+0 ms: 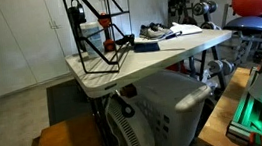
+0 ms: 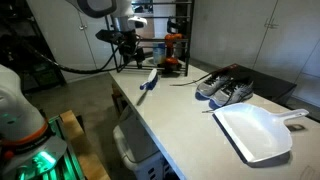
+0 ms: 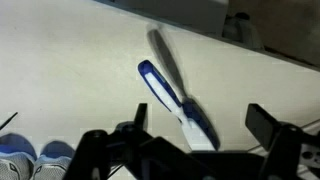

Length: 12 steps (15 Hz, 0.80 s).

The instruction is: Use the blue brush to sweep the top shelf of the black rack

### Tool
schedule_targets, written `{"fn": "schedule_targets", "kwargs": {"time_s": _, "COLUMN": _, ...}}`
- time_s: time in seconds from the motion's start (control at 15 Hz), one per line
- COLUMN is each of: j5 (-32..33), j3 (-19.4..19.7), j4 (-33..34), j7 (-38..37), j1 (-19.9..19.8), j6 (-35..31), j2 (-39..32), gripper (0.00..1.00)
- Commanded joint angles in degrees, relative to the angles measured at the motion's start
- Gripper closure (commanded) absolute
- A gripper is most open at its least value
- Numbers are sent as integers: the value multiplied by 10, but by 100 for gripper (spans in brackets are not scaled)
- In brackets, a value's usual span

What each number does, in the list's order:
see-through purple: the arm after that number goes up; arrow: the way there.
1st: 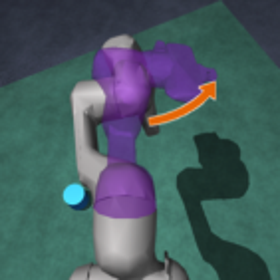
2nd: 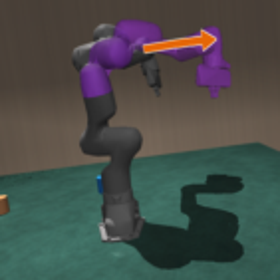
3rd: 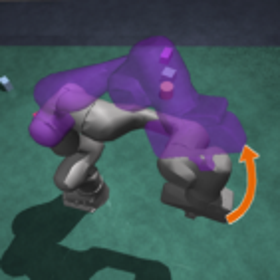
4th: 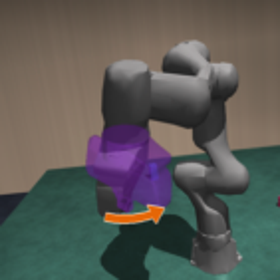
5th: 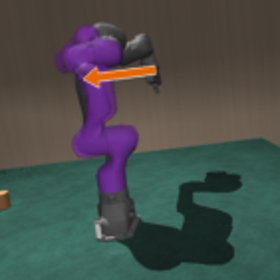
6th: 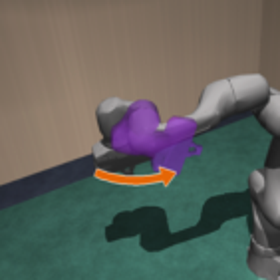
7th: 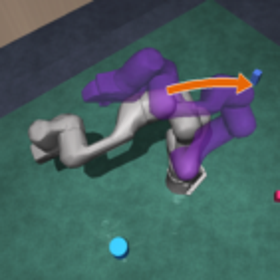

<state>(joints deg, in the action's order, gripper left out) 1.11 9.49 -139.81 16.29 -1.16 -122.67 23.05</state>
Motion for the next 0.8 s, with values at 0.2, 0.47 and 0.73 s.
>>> {"fn": "schedule_targets", "kwargs": {"time_s": 0.2, "j5": -3, "j3": -6, "j4": 1, "j7": 2, "j1": -6, "j6": 1, "j2": 0, "gripper": 0}}
{"fn": "schedule_targets", "kwargs": {"time_s": 0.47, "j5": 30, "j3": -20, "j4": 8, "j7": -17, "j1": -14, "j6": -7, "j2": -19, "gripper": 0}}
{"fn": "schedule_targets", "kwargs": {"time_s": 0.73, "j5": 116, "j3": -48, "j4": 21, "j7": -23, "j1": -16, "j6": -14, "j2": -67, "gripper": 0}}
